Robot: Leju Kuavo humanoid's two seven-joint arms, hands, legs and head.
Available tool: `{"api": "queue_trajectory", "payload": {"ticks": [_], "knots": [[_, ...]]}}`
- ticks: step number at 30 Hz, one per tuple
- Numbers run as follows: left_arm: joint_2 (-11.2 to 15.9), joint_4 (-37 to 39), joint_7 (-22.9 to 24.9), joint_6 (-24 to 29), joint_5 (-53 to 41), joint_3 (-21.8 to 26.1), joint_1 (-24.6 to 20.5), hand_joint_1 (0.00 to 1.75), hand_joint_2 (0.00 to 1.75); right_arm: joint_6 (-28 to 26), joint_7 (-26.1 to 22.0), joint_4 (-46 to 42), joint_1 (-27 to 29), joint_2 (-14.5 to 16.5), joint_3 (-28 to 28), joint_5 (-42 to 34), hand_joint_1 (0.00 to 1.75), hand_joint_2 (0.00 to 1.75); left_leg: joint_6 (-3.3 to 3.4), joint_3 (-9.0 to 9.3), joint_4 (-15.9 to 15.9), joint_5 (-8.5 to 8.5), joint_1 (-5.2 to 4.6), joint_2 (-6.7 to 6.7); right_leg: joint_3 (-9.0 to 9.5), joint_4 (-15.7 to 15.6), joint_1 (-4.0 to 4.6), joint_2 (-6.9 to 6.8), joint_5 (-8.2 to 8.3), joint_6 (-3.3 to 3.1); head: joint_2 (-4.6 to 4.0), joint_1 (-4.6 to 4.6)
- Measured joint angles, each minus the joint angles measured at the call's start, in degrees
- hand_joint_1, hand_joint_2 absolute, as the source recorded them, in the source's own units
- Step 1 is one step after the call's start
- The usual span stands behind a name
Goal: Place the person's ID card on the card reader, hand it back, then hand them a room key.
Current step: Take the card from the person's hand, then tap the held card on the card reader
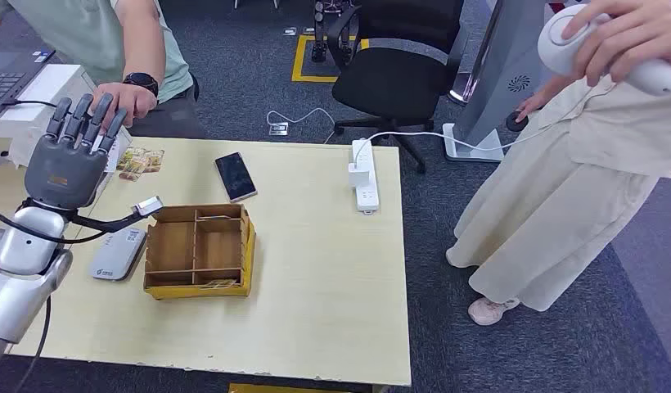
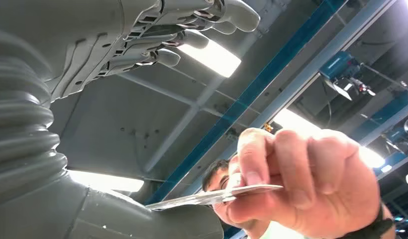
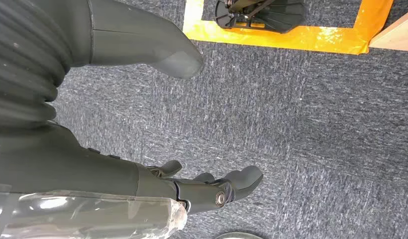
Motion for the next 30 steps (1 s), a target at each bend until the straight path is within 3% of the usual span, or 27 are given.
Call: {"api": "queue_trajectory", "payload": {"ticks": [1, 2, 5, 6, 30], "knots": [[0.0, 0.0, -0.1, -0.1, 0.2, 0.0, 0.0, 0.01, 1.75, 0.0, 0.0, 0.0, 0.0, 0.0, 0.0, 0.0, 0.00, 1.75, 0.00, 0.00, 0.0, 0.00, 0.00, 0.00, 0.00, 0.0, 0.00, 0.00, 0.00, 0.00, 0.00, 0.00], [0.0, 0.0, -0.2, -0.1, 0.3, 0.0, 0.0, 0.14, 1.75, 0.0, 0.0, 0.0, 0.0, 0.0, 0.0, 0.0, 0.00, 1.75, 0.00, 0.00, 0.0, 0.00, 0.00, 0.00, 0.00, 0.0, 0.00, 0.00, 0.00, 0.00, 0.01, 0.00], [0.0, 0.0, -0.7, -0.7, 1.6, 0.0, -0.1, 1.45, 1.75, 0.0, 0.0, 0.0, 0.0, 0.0, 0.0, 0.0, 0.00, 1.75, 0.00, 0.00, 0.0, 0.00, 0.00, 0.00, 0.00, 0.0, 0.00, 0.00, 0.00, 0.00, 0.00, -0.01], [0.0, 0.0, -1.0, -1.0, 2.3, 0.0, -0.2, 1.75, 1.75, 0.0, 0.0, 0.0, 0.0, 0.0, 0.0, 0.0, 0.00, 1.75, 0.00, 0.00, 0.0, 0.00, 0.00, 0.00, 0.01, 0.0, 0.00, 0.00, 0.00, 0.00, 0.00, 0.00], [1.1, 0.0, -1.8, -2.4, 5.8, 0.0, -0.3, 1.75, 1.75, 0.0, 0.0, 0.0, 0.0, 0.0, 0.0, 0.0, 0.00, 1.75, 0.00, 0.00, 0.0, 0.00, 0.00, 0.00, 0.00, 0.0, 0.00, 0.00, 0.00, 0.00, -0.01, 0.00]]}}
